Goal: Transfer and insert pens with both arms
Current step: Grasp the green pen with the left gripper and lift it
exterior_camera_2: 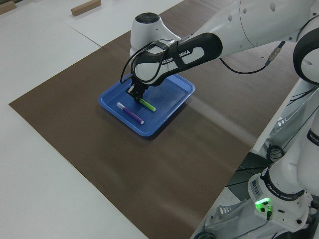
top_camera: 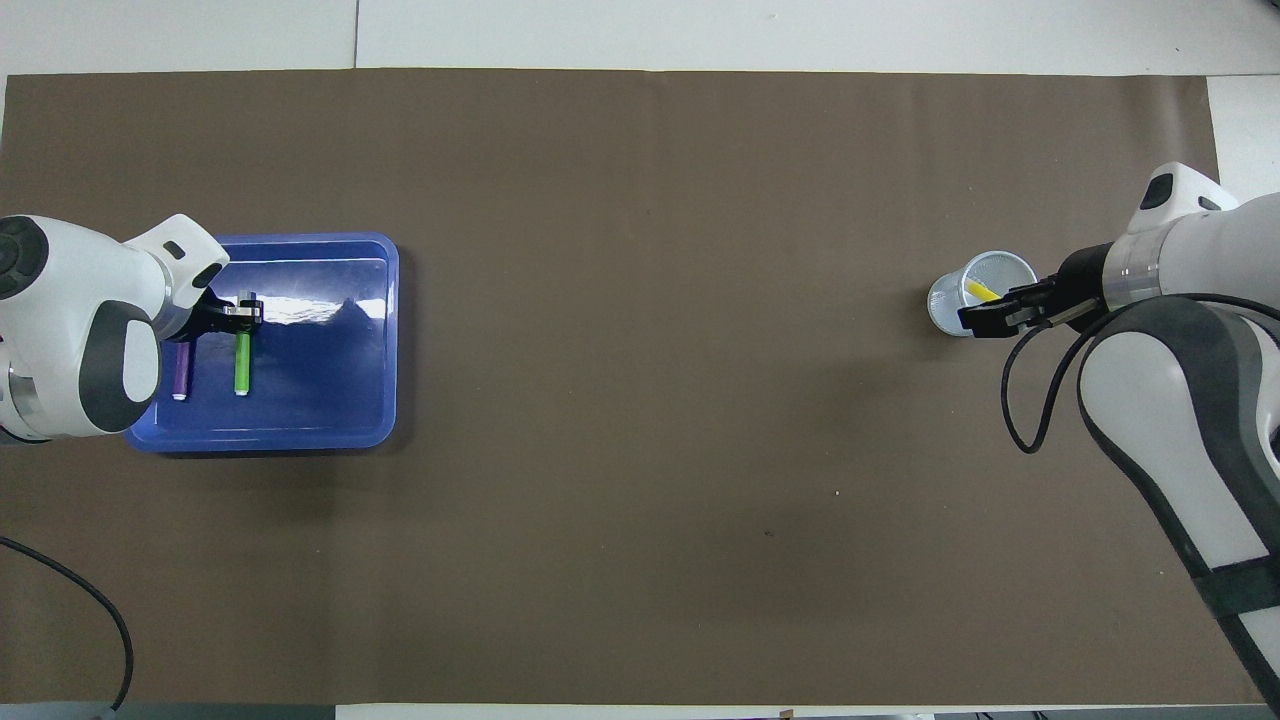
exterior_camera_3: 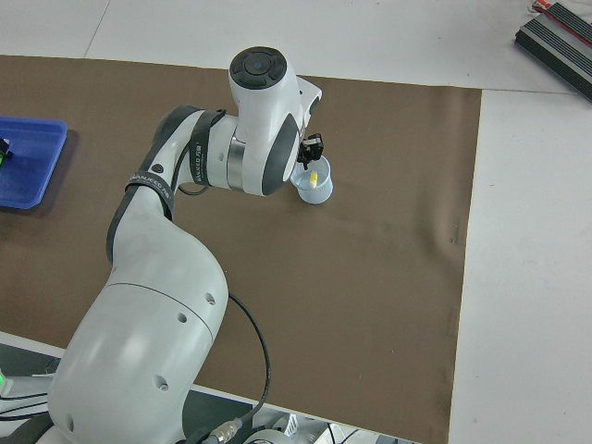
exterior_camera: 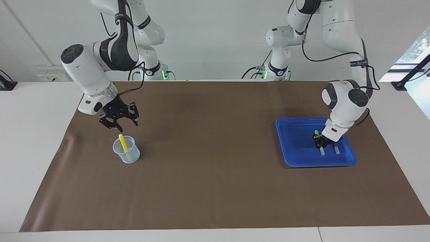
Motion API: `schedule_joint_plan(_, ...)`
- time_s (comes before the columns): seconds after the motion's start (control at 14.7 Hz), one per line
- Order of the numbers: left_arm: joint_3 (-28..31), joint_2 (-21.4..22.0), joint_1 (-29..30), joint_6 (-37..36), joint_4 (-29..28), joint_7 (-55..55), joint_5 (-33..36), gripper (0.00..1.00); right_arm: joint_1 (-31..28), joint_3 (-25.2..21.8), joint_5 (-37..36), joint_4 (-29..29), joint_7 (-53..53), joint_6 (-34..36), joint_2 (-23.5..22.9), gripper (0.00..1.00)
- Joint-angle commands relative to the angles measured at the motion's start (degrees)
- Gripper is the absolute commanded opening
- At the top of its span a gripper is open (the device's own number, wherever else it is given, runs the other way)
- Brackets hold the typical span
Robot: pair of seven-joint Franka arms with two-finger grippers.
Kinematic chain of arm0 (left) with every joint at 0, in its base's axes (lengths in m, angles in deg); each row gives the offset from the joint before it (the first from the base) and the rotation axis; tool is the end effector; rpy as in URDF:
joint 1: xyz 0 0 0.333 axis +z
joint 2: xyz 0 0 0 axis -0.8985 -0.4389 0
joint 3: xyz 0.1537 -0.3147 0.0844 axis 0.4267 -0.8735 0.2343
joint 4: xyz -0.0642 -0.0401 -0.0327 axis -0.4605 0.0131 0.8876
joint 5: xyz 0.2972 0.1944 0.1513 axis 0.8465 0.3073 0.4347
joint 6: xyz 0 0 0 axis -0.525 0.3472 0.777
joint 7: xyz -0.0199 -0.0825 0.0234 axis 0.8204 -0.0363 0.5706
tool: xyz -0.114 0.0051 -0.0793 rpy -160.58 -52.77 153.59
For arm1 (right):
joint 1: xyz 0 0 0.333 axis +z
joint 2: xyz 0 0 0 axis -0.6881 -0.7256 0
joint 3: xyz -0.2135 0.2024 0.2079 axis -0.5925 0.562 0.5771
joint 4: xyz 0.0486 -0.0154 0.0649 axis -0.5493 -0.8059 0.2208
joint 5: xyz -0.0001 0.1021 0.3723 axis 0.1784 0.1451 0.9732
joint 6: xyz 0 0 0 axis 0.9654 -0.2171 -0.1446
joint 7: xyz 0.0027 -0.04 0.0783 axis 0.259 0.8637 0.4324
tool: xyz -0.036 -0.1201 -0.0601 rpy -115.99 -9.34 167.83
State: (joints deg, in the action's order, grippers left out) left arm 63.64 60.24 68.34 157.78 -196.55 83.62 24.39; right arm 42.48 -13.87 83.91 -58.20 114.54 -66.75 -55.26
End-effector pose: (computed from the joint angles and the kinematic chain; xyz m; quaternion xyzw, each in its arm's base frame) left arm 0.6018 0.0248 0.3185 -0.9994 0.0188 -0.0210 0.0184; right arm 0.5595 0.0295 0.4708 -0.9782 -0.1596 -0.0632 0.1171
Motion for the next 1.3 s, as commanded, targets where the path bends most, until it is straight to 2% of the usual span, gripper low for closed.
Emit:
schedule_joint_plan(0.0,-0.4,3.6,0.1,-4.0,-0.2,3.2,0.8,0.00,1.0,0.6,7.4,0.9,-5.7,1.9,-0.3,0.69)
schedule_joint_plan(0.14,-0.8,6.6,-0.2,-9.4,1.0,5.8,0.5,0.00,1.1,0.6,17.4,0.8,-7.9,3.0,0.1,0.76)
schedule_joint_plan(0.34,-1.9,9.9,-1.2,-15.9,4.2,11.0,-6.0,0.00,1.0,0.6,26.0,0.7,-11.4,5.6,0.3,0.80)
schedule_joint_plan(0.48,-1.9,10.7,-4.0,-19.3,6.5,20.2,-7.0,0.00,1.1,0.9,31.9,0.5,-15.1,5.8,0.6,0.82)
schedule_joint_plan(0.68,-2.0,11.8,-8.8,-20.5,6.7,35.2,-7.1,0.00,1.2,2.4,40.8,-0.2,-19.9,5.6,1.0,0.93)
schedule_joint_plan(0.89,-2.0,11.8,-13.0,-19.7,6.6,51.3,-9.6,0.00,3.0,3.0,45.1,-0.2,-23.4,4.6,1.0,0.97)
schedule_joint_plan(1.09,-2.0,11.8,-16.6,-16.8,6.5,62.9,-18.4,0.00,6.1,3.1,45.3,-1.6,-24.0,-1.3,1.2,0.97)
schedule_joint_plan(1.23,-2.0,11.7,-19.8,-13.7,6.1,71.7,-20.6,0.00,8.9,3.1,46.1,-2.0,-23.9,-5.2,0.9,0.97)
